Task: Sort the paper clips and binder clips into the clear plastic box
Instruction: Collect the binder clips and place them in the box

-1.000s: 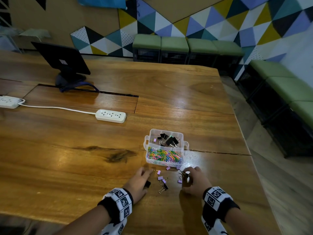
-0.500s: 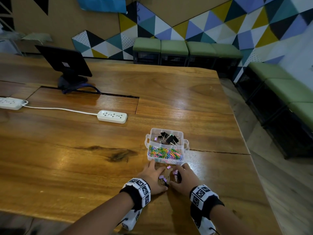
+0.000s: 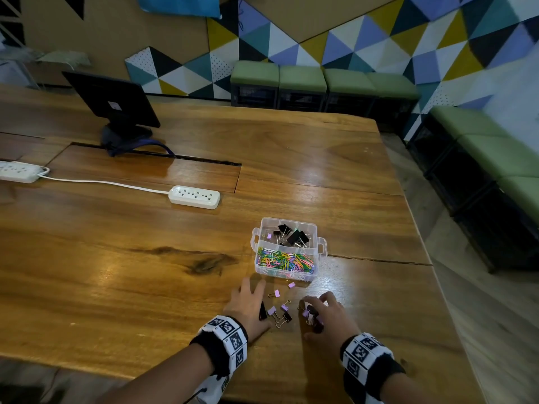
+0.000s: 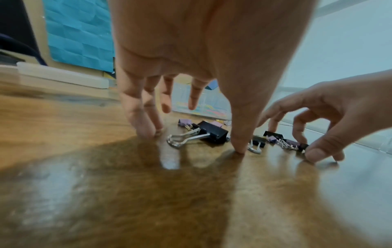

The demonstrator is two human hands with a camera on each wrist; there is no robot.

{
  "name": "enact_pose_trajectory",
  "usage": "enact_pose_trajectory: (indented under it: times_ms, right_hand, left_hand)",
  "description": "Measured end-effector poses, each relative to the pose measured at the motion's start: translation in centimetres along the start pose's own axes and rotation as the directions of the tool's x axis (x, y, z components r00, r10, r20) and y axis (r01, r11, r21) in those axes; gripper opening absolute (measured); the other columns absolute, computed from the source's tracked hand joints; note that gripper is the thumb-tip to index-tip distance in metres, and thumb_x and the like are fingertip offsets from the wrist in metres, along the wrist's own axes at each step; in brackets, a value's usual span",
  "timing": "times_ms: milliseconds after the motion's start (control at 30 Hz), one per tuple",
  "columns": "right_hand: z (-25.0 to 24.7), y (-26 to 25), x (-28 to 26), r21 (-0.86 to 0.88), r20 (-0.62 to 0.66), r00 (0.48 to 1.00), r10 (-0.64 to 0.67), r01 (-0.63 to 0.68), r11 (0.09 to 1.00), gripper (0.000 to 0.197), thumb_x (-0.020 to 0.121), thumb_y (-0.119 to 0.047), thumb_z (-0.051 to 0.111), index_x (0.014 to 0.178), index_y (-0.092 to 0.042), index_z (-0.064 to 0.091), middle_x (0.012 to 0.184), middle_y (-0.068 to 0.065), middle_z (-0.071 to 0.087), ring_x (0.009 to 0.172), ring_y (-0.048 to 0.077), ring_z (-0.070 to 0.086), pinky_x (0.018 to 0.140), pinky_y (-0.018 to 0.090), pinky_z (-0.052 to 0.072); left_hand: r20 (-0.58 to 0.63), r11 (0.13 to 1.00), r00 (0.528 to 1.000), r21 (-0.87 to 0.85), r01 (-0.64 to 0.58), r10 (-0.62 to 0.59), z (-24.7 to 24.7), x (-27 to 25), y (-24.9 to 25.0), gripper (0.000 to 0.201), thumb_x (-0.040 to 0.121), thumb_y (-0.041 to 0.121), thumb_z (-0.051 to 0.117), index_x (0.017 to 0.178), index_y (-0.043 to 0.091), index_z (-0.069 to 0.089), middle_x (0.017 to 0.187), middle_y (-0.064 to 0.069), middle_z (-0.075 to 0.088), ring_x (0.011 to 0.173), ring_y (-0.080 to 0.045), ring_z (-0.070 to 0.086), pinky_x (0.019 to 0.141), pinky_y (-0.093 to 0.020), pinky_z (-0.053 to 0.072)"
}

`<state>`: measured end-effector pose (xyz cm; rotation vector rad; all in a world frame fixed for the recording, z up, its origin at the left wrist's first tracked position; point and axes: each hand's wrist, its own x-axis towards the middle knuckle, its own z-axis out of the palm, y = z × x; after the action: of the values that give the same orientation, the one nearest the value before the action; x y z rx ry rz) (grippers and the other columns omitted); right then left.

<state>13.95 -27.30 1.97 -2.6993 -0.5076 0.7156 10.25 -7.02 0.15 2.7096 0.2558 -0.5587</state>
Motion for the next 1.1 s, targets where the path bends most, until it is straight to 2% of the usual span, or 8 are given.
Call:
enact_pose_trajectory:
  times_ms: [100, 333, 433, 600, 700, 867, 1000, 1100]
  right_hand:
    - [0.3, -0.3, 0.5, 0.080, 0.025, 0.998, 0.051, -0.053, 0.995, 0.064, 0.073, -0.031, 0.075, 0.129, -0.034, 0.043, 0.127, -0.002, 0.033, 0.112, 0.016, 0.047, 0.097, 0.025, 0.046]
    - [1.0, -1.4, 1.8, 0.142, -0.030, 1.000, -0.002, 0.006, 0.990, 0.023, 0.078, -0.016, 0.066, 0.101, -0.020, 0.065, 0.102, 0.000, 0.040, 0.087, 0.013, 0.048, 0.073, 0.008, 0.041]
    - [0.8, -1.8, 2.4, 0.132, 0.005, 1.000, 0.030, -0.031, 0.991, 0.024, 0.075, -0.018, 0.068, 0.098, -0.018, 0.063, 0.101, 0.000, 0.039, 0.087, 0.016, 0.050, 0.082, 0.021, 0.050]
    - [1.1, -2.6, 2.9, -0.022, 0.070, 0.997, 0.038, -0.037, 0.999, 0.049, 0.073, -0.024, 0.066, 0.117, -0.030, 0.046, 0.119, 0.003, 0.038, 0.102, 0.026, 0.056, 0.089, 0.034, 0.051]
    - [1.4, -2.5, 3.1, -0.108, 0.083, 0.997, -0.010, 0.019, 0.994, 0.047, 0.074, -0.022, 0.062, 0.115, -0.032, 0.042, 0.121, 0.003, 0.037, 0.097, 0.027, 0.058, 0.084, 0.036, 0.053]
    - [1.4, -2.4, 3.3, -0.180, 0.062, 0.997, -0.051, 0.062, 0.982, 0.026, 0.080, -0.022, 0.054, 0.105, -0.021, 0.052, 0.122, 0.004, 0.038, 0.096, 0.026, 0.058, 0.083, 0.036, 0.053]
    - [0.7, -2.1, 3.3, -0.195, 0.055, 0.997, -0.049, 0.059, 0.979, 0.020, 0.081, -0.020, 0.055, 0.100, -0.016, 0.057, 0.121, 0.005, 0.040, 0.097, 0.026, 0.058, 0.080, 0.032, 0.051]
    - [0.0, -1.9, 3.5, -0.184, 0.037, 0.998, -0.048, 0.054, 0.981, 0.004, 0.081, -0.012, 0.053, 0.082, -0.015, 0.056, 0.118, 0.007, 0.042, 0.093, 0.026, 0.056, 0.070, 0.027, 0.042]
  left_hand:
    - [0.044, 0.999, 0.999, -0.038, 0.027, -0.025, 0.1, 0.0, 0.3, 0.088, 0.073, 0.046, 0.072, 0.143, 0.027, 0.021, 0.141, -0.008, 0.022, 0.124, -0.033, 0.039, 0.100, -0.041, 0.046]
    - [0.100, 0.998, 0.994, -0.054, -0.045, 0.050, 0.2, 0.6, 2.4, 0.084, 0.066, 0.050, 0.075, 0.135, 0.038, 0.030, 0.136, -0.008, 0.024, 0.125, -0.032, 0.035, 0.098, -0.045, 0.047]
    - [0.088, 0.995, 0.991, 0.011, -0.099, 0.097, 0.4, 1.0, 3.0, 0.084, 0.069, 0.046, 0.076, 0.138, 0.038, 0.029, 0.137, -0.008, 0.024, 0.127, -0.032, 0.031, 0.097, -0.047, 0.048]
    - [0.070, 0.982, 0.982, 0.054, -0.181, 0.178, 0.7, 1.1, 3.3, 0.064, 0.082, 0.020, 0.067, 0.134, 0.036, 0.033, 0.130, -0.006, 0.032, 0.120, -0.032, 0.036, 0.091, -0.045, 0.050]
    - [0.093, 0.970, 0.970, 0.076, -0.233, 0.225, 0.4, 1.1, 3.1, 0.054, 0.086, 0.011, 0.059, 0.133, 0.029, 0.036, 0.127, -0.009, 0.035, 0.116, -0.033, 0.042, 0.093, -0.043, 0.048]
    - [0.180, 0.975, 0.974, 0.150, -0.166, 0.138, -1.0, 1.8, 3.7, 0.055, 0.081, 0.019, 0.067, 0.129, 0.017, 0.041, 0.137, -0.014, 0.028, 0.123, -0.038, 0.037, 0.100, -0.046, 0.044]
    - [0.152, 0.975, 0.981, 0.163, -0.148, 0.123, -1.0, 1.9, 3.4, 0.049, 0.077, 0.020, 0.069, 0.119, 0.012, 0.045, 0.139, -0.013, 0.023, 0.123, -0.037, 0.036, 0.097, -0.046, 0.047]
    - [0.130, 0.967, 0.983, 0.200, -0.155, 0.131, -0.8, 2.3, 3.4, 0.050, 0.078, 0.015, 0.067, 0.122, 0.010, 0.044, 0.141, -0.012, 0.025, 0.124, -0.036, 0.036, 0.100, -0.046, 0.046]
